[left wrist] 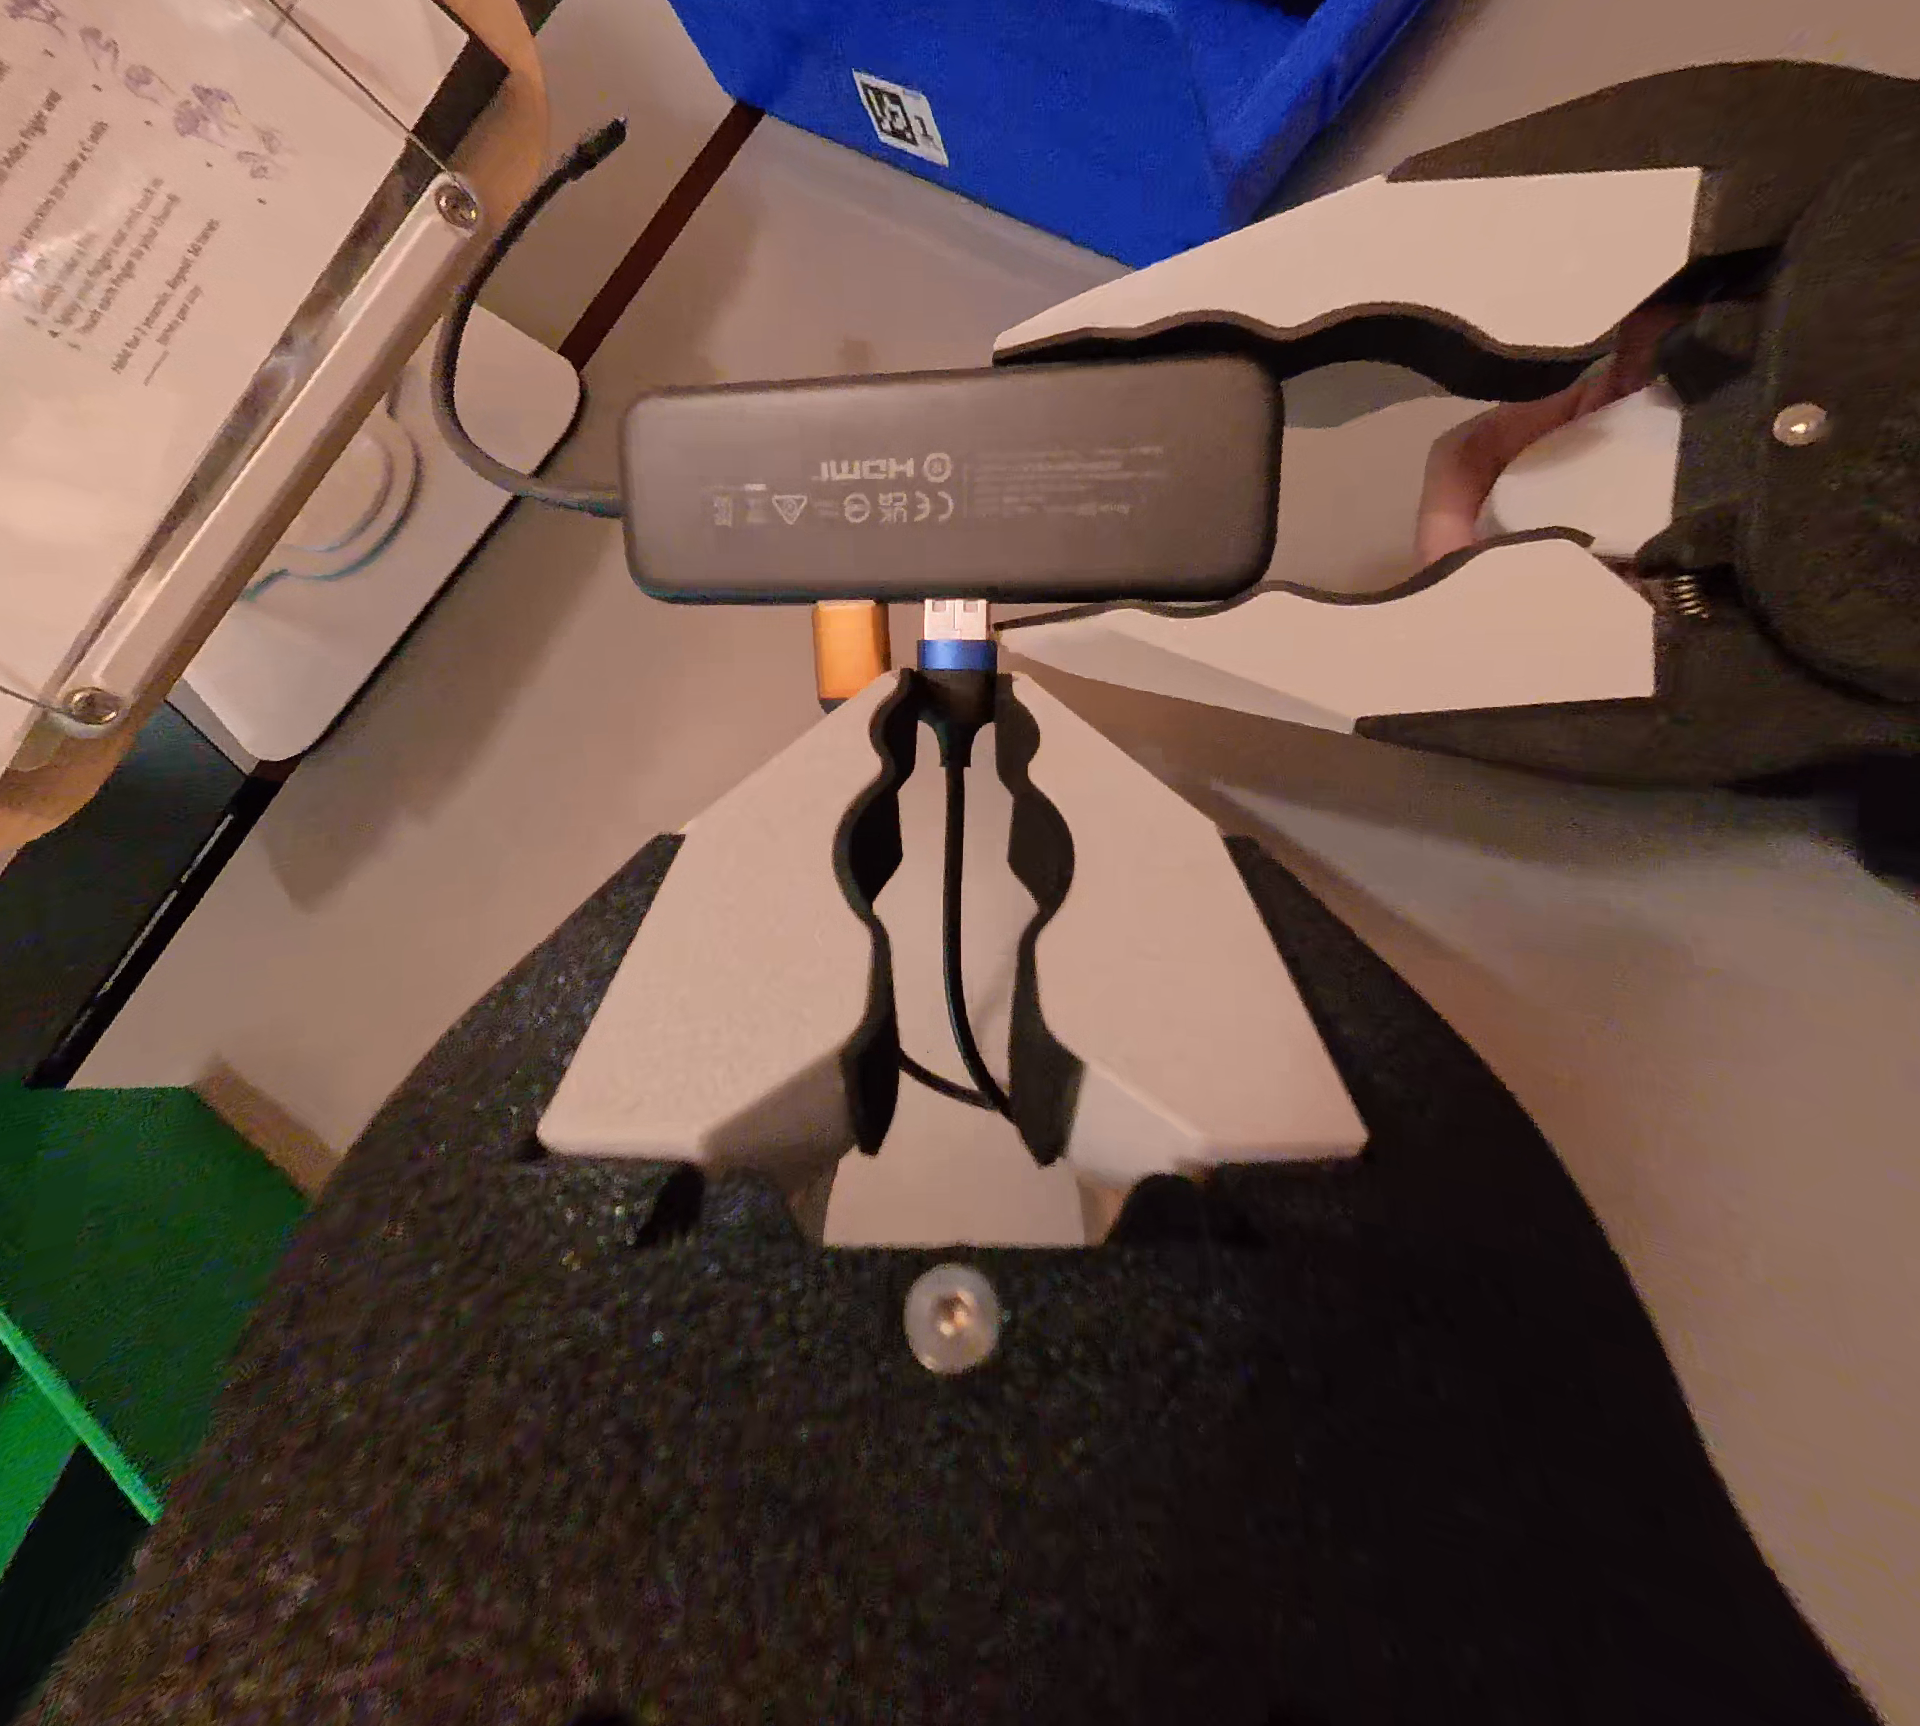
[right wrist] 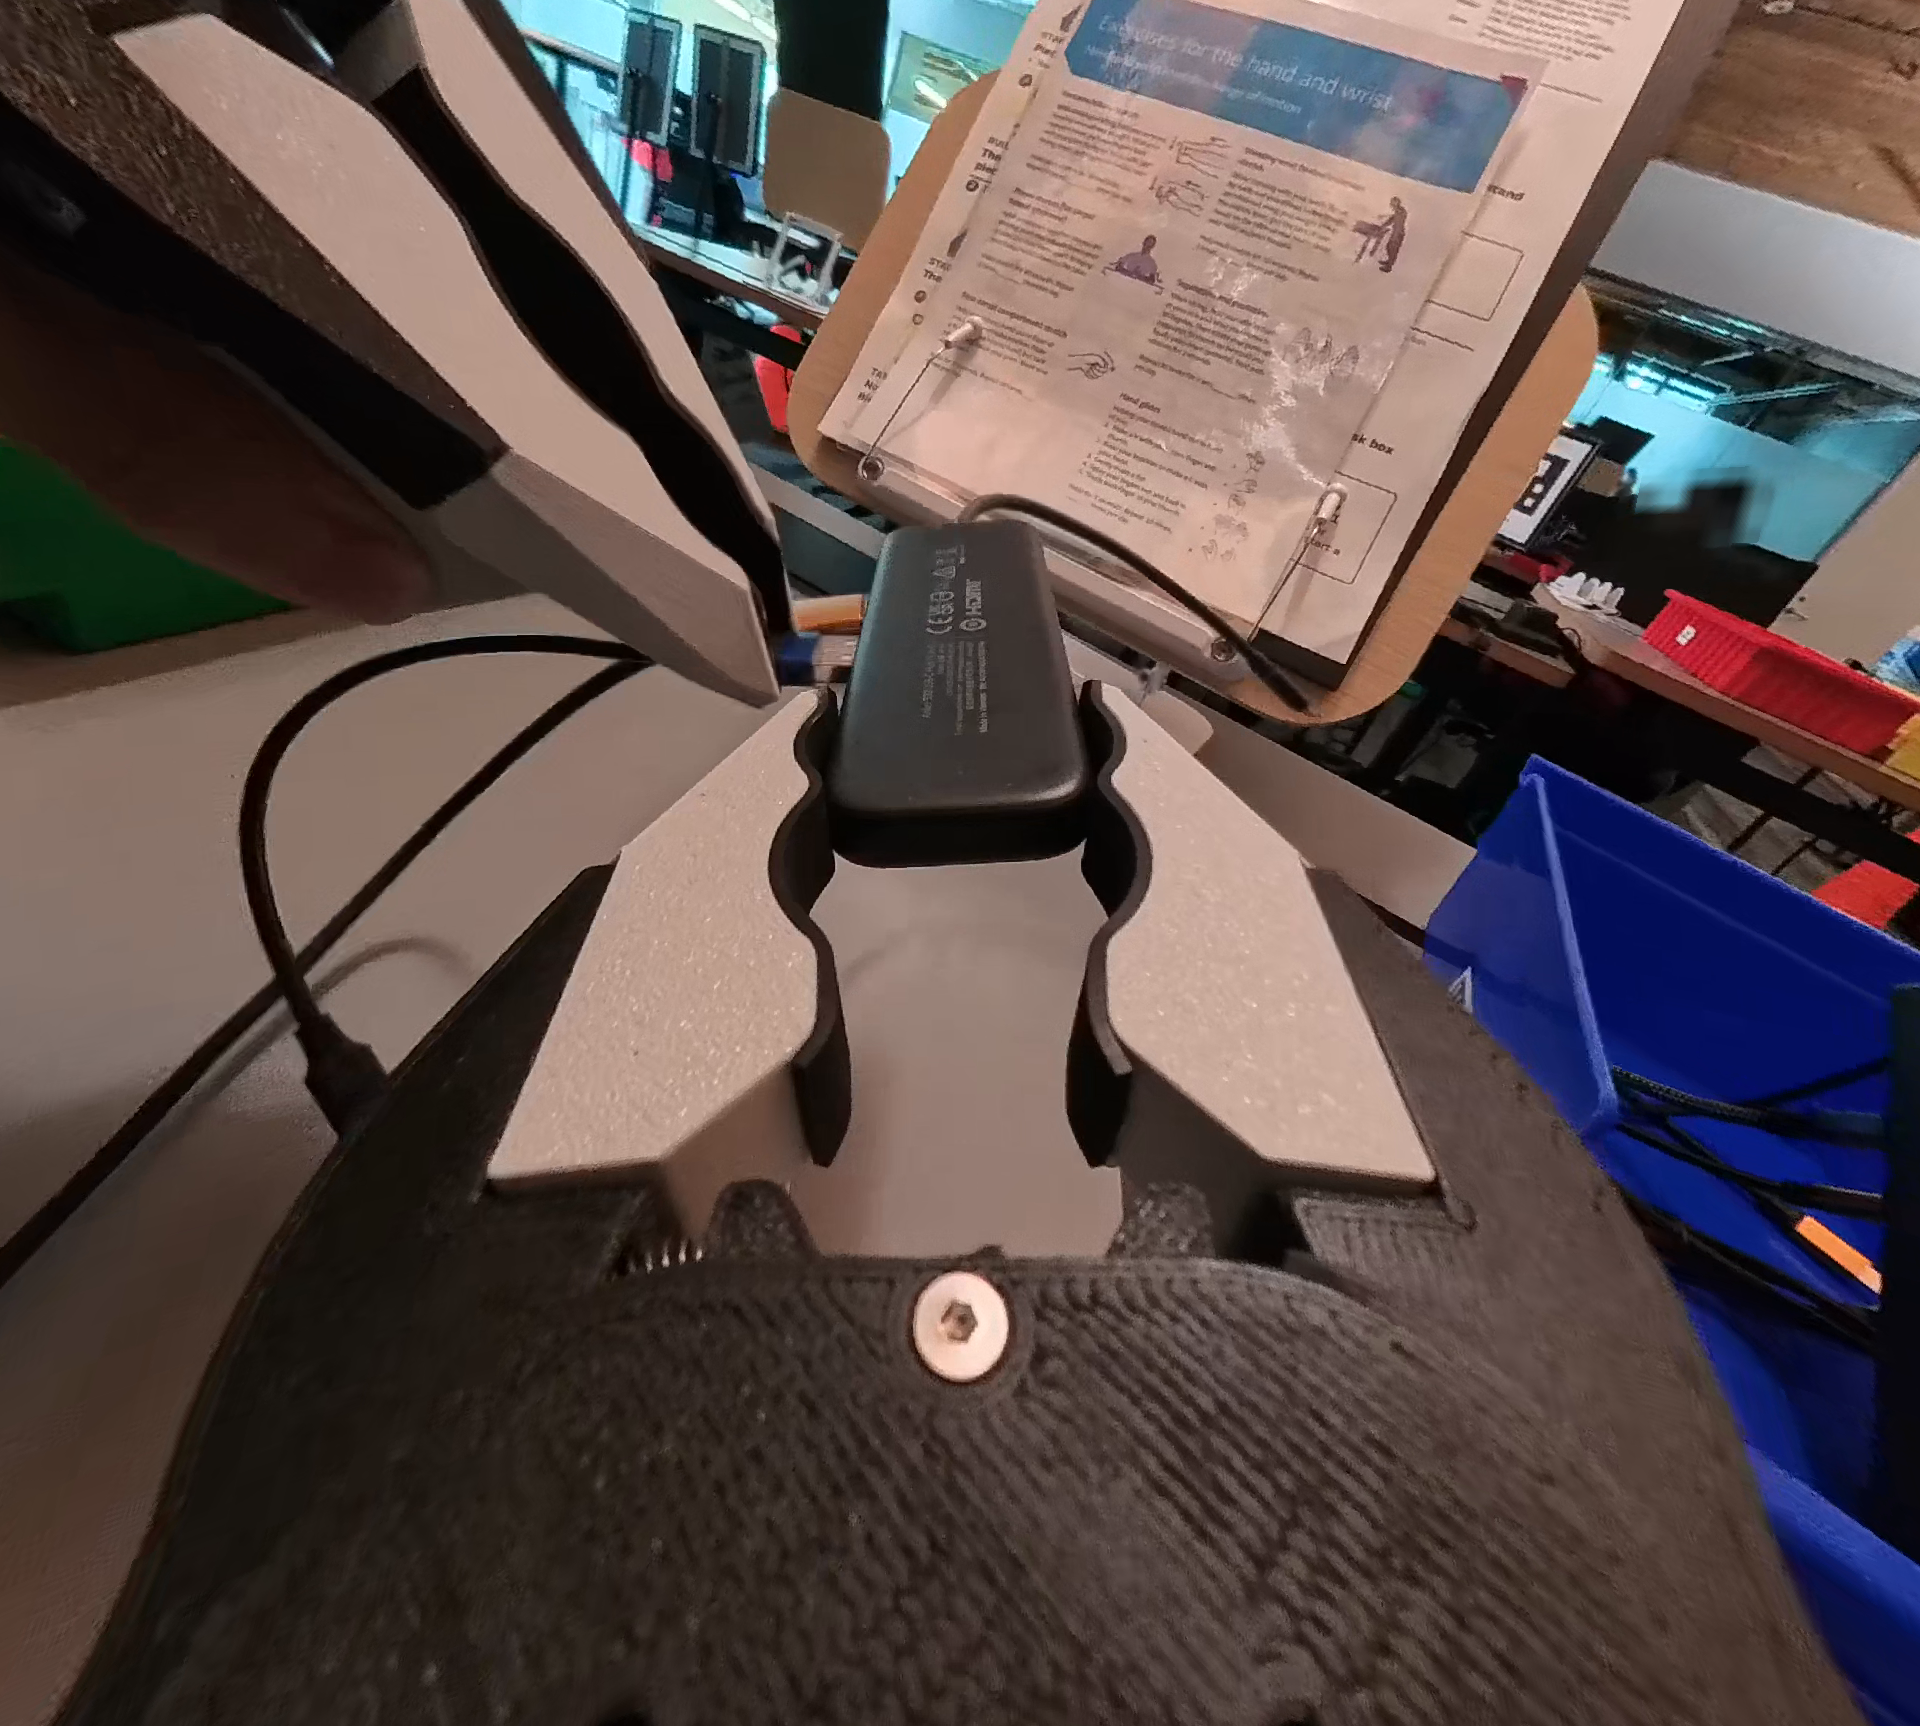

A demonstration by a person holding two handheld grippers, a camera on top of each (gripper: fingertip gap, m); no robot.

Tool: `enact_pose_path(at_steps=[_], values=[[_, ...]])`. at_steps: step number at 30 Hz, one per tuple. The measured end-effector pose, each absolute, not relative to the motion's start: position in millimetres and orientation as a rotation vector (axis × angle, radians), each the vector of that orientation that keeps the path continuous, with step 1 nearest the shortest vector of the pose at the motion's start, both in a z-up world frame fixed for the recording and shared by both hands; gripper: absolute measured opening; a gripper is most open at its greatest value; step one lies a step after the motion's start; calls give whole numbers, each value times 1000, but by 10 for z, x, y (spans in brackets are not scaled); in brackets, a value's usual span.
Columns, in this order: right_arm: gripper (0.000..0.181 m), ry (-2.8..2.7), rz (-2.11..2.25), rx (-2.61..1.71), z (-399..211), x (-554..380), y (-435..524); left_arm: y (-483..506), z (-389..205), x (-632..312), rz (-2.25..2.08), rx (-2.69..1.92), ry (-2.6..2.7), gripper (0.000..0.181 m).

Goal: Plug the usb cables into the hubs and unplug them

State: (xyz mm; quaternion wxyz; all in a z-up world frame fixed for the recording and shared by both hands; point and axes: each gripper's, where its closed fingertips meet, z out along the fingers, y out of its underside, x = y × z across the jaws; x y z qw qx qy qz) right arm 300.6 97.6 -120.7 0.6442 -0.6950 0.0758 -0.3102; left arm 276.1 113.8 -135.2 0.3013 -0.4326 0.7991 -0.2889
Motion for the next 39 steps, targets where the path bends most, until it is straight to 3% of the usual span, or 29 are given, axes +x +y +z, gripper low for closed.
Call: enact_pose_path(at_steps=[22,26,39], values=[[46,219,-700,-1450,-1020,3130,773,1003,-1213,2815,-912,-993,2063,19],[46,223,-606,-1419,-994,3098,781,970,-1181,2852,-932,-953,2028,6],[46,169,-580,-1317,-858,3050,721,957,-1001,2865,-933,-823,1952,3]])
